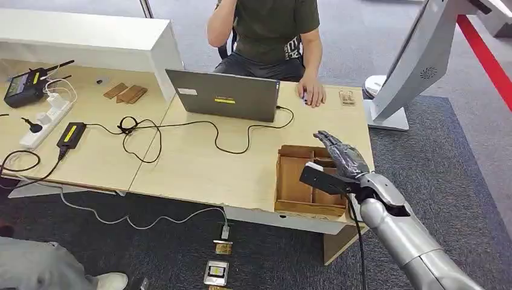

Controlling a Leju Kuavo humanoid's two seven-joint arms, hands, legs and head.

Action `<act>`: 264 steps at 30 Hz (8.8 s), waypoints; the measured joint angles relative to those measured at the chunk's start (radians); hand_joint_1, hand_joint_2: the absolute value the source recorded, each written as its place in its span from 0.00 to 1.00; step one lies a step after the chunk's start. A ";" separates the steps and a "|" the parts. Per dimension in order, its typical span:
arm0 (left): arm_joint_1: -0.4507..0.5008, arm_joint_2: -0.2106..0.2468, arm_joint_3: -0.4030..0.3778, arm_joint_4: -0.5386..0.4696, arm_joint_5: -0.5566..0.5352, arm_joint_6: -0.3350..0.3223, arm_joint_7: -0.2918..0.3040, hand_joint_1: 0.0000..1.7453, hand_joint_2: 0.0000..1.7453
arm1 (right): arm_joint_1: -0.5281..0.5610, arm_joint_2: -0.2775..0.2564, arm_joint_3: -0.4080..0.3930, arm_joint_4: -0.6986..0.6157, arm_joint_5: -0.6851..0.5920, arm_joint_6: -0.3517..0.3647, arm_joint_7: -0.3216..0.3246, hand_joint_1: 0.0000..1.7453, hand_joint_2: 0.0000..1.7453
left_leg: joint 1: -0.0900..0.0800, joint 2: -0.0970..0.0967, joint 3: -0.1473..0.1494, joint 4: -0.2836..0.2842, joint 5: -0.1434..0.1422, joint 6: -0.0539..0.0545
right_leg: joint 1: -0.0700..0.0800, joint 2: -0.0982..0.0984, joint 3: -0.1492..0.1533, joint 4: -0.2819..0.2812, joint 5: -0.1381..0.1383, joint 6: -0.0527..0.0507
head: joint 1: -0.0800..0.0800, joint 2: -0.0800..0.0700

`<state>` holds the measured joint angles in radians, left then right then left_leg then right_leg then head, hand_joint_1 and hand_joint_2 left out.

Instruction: Pass the card to the sensor for recognition and then transmit it.

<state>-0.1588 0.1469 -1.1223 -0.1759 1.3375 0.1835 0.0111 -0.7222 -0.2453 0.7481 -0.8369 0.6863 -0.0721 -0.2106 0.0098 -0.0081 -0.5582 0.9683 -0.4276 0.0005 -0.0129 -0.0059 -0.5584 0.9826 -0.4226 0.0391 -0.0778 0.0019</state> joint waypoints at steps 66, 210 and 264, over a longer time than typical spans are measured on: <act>0.000 0.000 0.000 0.000 0.000 0.008 0.007 0.00 0.00 | 0.000 0.009 0.000 0.053 -0.002 -0.027 -0.003 0.00 1.00 | 0.000 0.000 0.000 0.000 0.000 0.000 | 0.000 0.000 0.000 0.000 0.000 0.000 | 0.000 0.000; 0.002 0.029 -0.051 0.000 -0.063 -0.075 -0.051 0.00 0.00 | -0.214 0.076 -0.027 0.358 -0.087 -0.430 -0.267 0.05 1.00 | 0.000 0.000 0.002 0.000 0.001 -0.002 | 0.000 0.000 0.001 0.002 0.000 0.000 | 0.000 0.000; 0.016 0.009 -0.051 0.000 -0.004 -0.045 -0.027 0.00 0.00 | -0.019 -0.534 -0.140 0.589 0.105 -0.217 0.302 0.00 0.00 | 0.001 -0.012 0.003 0.001 -0.003 0.000 | 0.003 -0.007 0.006 -0.004 -0.003 0.001 | 0.001 0.000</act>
<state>-0.1430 0.1556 -1.1738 -0.1759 1.3333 0.1389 -0.0160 -0.7408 -0.7796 0.6078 -0.2484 0.7910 -0.2895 0.0919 0.0112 -0.0200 -0.5557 0.9694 -0.4305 0.0001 -0.0101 -0.0133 -0.5520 0.9785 -0.4254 0.0397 -0.0771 0.0019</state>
